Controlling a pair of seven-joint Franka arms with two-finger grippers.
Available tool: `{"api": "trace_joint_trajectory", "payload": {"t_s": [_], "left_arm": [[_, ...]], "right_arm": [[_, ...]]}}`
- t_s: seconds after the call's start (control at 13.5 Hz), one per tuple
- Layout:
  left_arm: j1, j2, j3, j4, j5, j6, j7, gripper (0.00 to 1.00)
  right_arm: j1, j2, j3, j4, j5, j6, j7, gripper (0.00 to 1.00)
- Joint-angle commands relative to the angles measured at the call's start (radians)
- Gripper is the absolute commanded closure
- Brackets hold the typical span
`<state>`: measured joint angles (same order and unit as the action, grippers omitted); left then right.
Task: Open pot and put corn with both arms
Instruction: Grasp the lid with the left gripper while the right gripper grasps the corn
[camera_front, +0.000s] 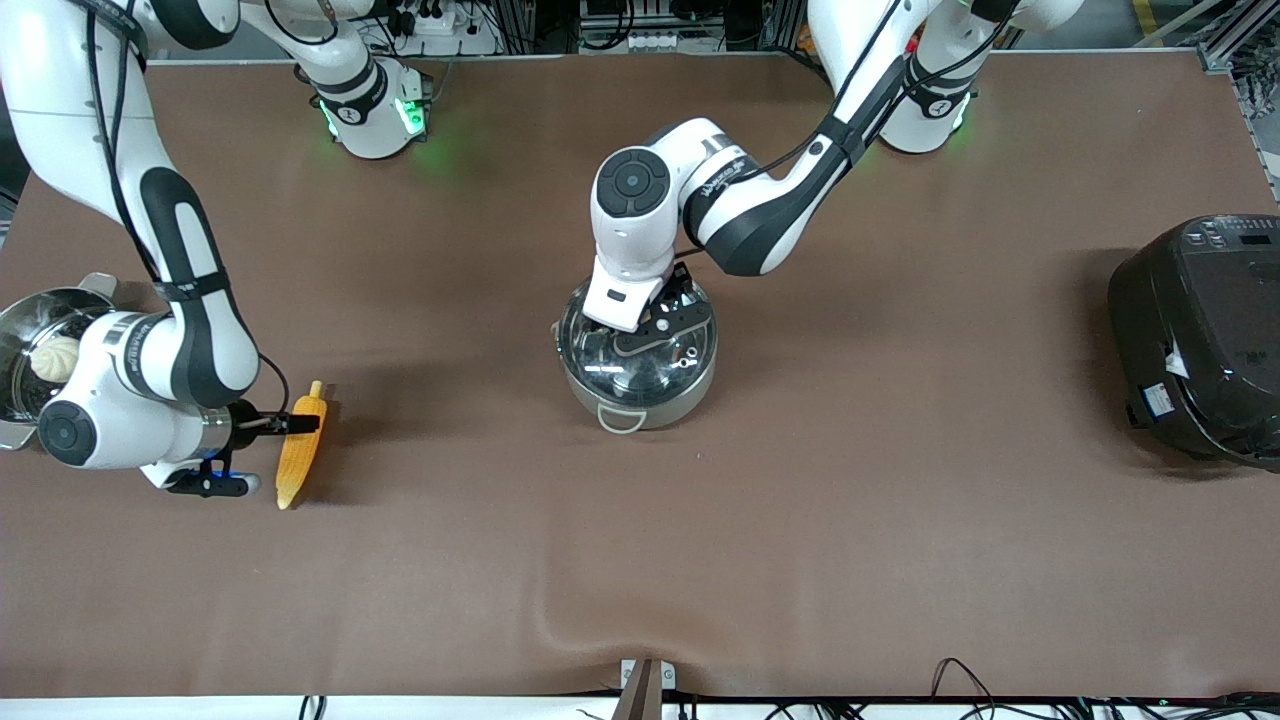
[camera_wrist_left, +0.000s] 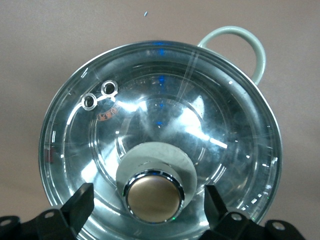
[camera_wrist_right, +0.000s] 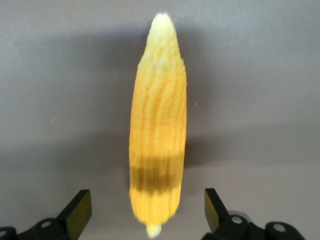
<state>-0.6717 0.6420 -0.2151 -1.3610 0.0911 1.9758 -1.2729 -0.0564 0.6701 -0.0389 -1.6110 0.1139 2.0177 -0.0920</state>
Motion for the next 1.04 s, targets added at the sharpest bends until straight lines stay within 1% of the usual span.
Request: {"api": "trace_joint_trajectory", "payload": {"t_s": [0.0,0.22,0.37,0.44,0.52,0.59,0.67,0.74,0.81,0.96], "left_arm": [[-0.003,0.013,0.0,0.022,0.035,-0.015,-0.023,0.11],[-0.003,0.014,-0.001,0.022,0.033,-0.015,-0.028,0.21],[-0.006,0.015,0.0,0.016,0.033,-0.015,-0.029,0.41],[-0.005,0.013,0.0,0.016,0.033,-0.015,-0.029,0.53],[-0.003,0.013,0.0,0.014,0.033,-0.015,-0.028,0.71],[-0.003,0.014,0.0,0.014,0.035,-0.015,-0.025,0.89],[-0.003,0.013,0.0,0.014,0.035,-0.015,-0.025,1.0],[-0.002,0.008,0.0,0.014,0.044,-0.015,-0.031,1.0],[0.006,-0.002,0.0,0.014,0.048,-0.02,-0.031,1.0],[0.014,-0.051,0.002,0.007,0.053,-0.076,-0.036,1.0]], "right_arm": [[0.003,0.014,0.001,-0.004,-0.002,0.038,-0.005,0.0],[0.004,0.049,-0.001,-0.006,-0.002,0.128,-0.006,0.0],[0.004,0.062,-0.001,-0.006,-0.002,0.153,-0.008,0.0],[0.004,0.065,0.001,-0.006,-0.002,0.159,-0.008,0.0],[0.004,0.068,0.001,-0.007,-0.002,0.162,-0.008,0.01],[0.004,0.068,0.001,-0.013,0.0,0.161,-0.008,0.45],[0.007,0.066,0.001,-0.026,0.001,0.162,-0.005,0.76],[0.009,0.066,0.001,-0.027,0.003,0.161,0.004,0.92],[0.007,0.063,0.001,-0.03,0.003,0.154,0.006,0.98],[0.01,0.056,0.002,-0.04,0.004,0.153,0.005,0.99]]}}
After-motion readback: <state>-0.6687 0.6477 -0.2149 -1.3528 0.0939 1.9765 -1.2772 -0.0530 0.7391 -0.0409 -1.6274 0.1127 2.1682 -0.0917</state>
